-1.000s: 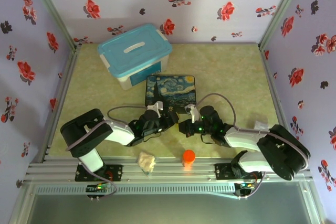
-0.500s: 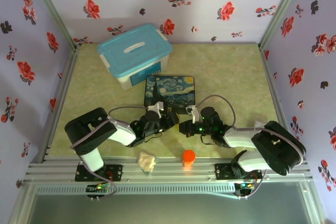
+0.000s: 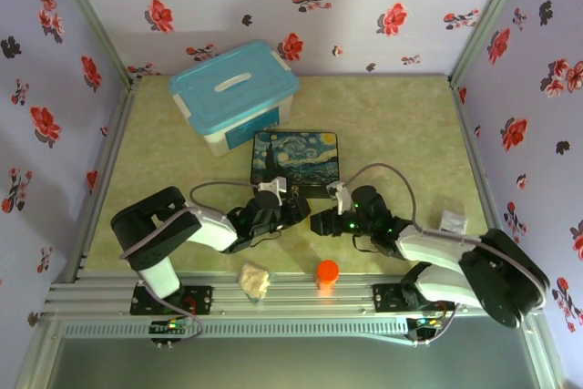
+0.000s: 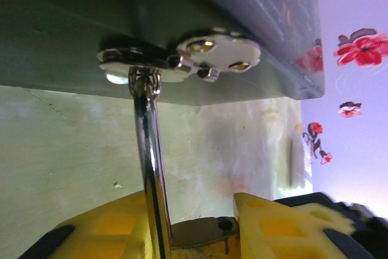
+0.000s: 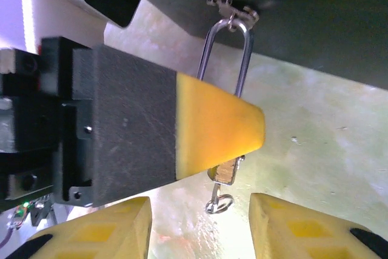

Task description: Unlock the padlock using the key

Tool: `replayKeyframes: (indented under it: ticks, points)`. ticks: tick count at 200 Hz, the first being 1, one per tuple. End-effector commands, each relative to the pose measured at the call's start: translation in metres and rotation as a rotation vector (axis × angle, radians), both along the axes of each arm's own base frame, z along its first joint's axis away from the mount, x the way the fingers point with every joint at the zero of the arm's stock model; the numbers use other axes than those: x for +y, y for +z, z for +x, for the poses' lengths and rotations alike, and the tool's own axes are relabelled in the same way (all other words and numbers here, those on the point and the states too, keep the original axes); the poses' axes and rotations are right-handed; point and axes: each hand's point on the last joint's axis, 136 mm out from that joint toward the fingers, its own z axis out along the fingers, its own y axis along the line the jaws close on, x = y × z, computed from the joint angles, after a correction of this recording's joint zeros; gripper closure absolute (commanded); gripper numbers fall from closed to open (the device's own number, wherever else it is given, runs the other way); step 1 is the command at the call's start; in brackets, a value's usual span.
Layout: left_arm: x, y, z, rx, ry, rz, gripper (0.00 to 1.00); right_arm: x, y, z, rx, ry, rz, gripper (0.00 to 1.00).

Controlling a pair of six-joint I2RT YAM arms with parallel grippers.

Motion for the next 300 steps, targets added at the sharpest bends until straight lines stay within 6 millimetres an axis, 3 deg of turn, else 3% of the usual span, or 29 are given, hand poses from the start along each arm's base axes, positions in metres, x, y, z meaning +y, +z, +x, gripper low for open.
replayKeyframes:
  ticks: [1, 34, 79, 148, 165, 186, 207, 251, 266, 300]
  points:
    - [0.035, -0.062, -0.013, 0.123, -0.020, 0.264, 0.70, -0.014, 0.004, 0.009, -0.054, -0.062, -0.070, 0.55]
    - [0.052, -0.083, -0.017, 0.154, -0.065, 0.466, 0.68, -0.025, 0.016, 0.017, -0.112, -0.125, -0.095, 0.58]
    - [0.073, -0.089, -0.013, 0.150, -0.110, 0.726, 0.62, -0.037, 0.013, 0.018, -0.135, -0.170, -0.120, 0.60]
    - [0.066, -0.087, -0.014, 0.137, -0.132, 0.737, 0.55, -0.040, 0.012, 0.020, -0.147, -0.184, -0.133, 0.60]
    - [0.064, -0.076, -0.013, 0.116, -0.122, 0.705, 0.48, -0.037, 0.013, 0.024, -0.145, -0.190, -0.132, 0.57]
    - [0.061, -0.049, -0.011, 0.062, -0.098, 0.614, 0.33, -0.030, 0.017, 0.032, -0.143, -0.198, -0.114, 0.46]
    - [0.066, -0.017, -0.009, 0.004, -0.081, 0.575, 0.30, -0.022, 0.020, 0.040, -0.142, -0.209, -0.081, 0.25]
    - [0.102, 0.041, -0.007, -0.100, -0.005, 0.541, 0.27, 0.009, 0.023, 0.047, -0.097, -0.138, 0.017, 0.13]
    - [0.119, 0.056, -0.004, -0.135, 0.036, 0.533, 0.26, 0.014, 0.014, 0.052, -0.083, -0.132, 0.009, 0.14]
    - [0.151, 0.073, 0.002, -0.186, 0.137, 0.487, 0.18, 0.029, -0.001, 0.063, -0.064, -0.098, -0.022, 0.27]
